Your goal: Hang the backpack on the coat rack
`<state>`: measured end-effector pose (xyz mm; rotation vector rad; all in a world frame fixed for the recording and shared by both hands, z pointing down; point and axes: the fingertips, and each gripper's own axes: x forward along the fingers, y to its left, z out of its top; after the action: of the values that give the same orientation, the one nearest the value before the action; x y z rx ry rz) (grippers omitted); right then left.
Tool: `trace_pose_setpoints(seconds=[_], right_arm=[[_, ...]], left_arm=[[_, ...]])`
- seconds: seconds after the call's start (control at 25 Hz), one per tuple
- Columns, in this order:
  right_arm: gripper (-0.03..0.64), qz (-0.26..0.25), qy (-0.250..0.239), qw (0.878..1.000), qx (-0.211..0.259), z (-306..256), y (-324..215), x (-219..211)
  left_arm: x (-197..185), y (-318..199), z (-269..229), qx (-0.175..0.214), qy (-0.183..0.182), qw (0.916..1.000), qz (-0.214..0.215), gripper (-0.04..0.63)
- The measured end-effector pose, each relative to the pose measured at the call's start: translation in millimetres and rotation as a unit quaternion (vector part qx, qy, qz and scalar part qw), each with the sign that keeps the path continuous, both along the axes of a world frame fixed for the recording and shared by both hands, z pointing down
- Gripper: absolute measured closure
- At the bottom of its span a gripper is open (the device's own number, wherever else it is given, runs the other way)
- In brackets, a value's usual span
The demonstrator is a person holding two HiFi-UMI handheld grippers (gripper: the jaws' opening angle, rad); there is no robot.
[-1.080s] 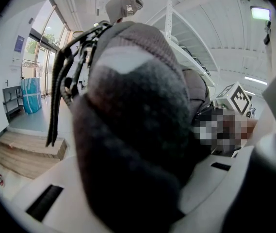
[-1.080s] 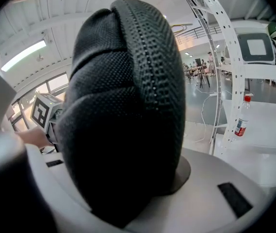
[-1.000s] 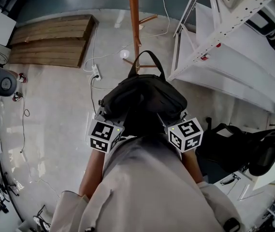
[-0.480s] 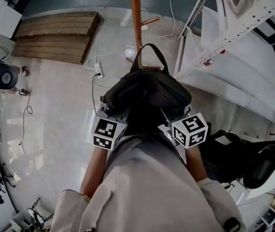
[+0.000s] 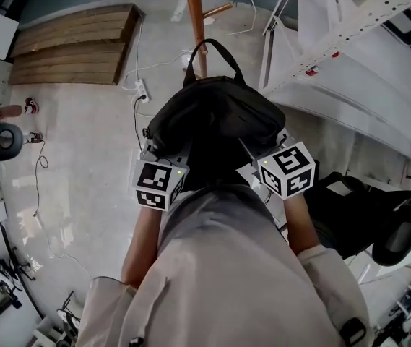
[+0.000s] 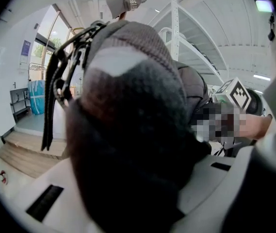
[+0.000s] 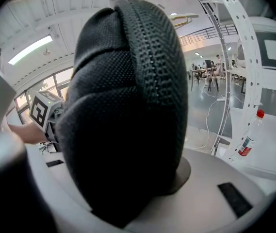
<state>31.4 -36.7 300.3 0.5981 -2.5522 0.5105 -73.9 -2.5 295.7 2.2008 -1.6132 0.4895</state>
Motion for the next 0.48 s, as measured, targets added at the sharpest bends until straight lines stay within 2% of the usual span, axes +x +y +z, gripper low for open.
trace_pose_setpoints(seconds=[0.48], right_arm=[[0.469,-0.002,0.004,1.0,-0.026,22,-11,-24]], left_arm=[[-24,-14,20,-0.03,0.004,0.9995,0.006,0.492]])
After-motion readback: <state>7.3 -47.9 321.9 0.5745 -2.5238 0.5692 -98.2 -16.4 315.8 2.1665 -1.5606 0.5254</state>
